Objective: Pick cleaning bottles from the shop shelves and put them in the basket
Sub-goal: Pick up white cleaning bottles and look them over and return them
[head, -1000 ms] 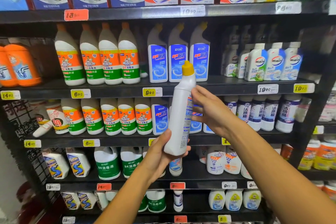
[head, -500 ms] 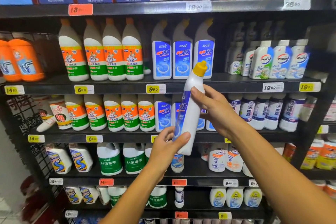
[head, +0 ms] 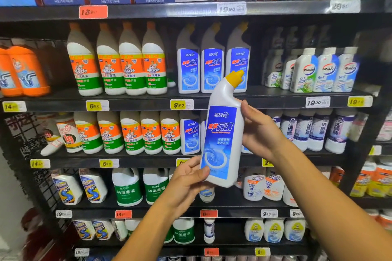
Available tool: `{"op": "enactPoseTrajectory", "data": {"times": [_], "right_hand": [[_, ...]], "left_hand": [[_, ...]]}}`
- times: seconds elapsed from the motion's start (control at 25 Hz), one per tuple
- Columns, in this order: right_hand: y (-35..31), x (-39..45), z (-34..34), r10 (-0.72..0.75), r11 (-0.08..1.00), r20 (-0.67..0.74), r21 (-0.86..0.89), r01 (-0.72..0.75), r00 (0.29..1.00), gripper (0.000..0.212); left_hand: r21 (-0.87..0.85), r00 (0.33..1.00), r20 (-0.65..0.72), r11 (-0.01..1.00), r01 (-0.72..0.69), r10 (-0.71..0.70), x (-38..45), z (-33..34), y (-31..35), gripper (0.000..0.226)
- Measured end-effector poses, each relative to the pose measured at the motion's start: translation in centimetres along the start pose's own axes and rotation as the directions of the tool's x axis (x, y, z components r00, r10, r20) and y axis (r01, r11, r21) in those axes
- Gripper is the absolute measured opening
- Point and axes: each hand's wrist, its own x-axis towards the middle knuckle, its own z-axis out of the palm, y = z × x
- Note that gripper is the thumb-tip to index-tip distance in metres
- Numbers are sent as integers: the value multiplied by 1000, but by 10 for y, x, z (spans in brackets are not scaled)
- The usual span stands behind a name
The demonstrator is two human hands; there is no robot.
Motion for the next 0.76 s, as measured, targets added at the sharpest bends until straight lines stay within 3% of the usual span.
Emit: {"op": "enactPoseTrajectory", "data": {"times": [0.12,0.32,0.48,0.76], "right_hand": [[1,4,0,-23,983,-99,-181,5,995,56],[7,10,4,-159,828,-188,-560,27,969,39],[14,11,11,-204,803,-183,-594,57,962,26],[13,11,19,-164,863,-154,-500,67,974,20]], "left_hand": [[57,990,-122,996,-63,70,0,6,-1,53],[143,948,-286,985,-99,137,4,-1,5,55],[172,937,-320,981,-90,142,6,-10,6,57],[202,951,-286,978,-56,113,18,-23,13,53]]}}
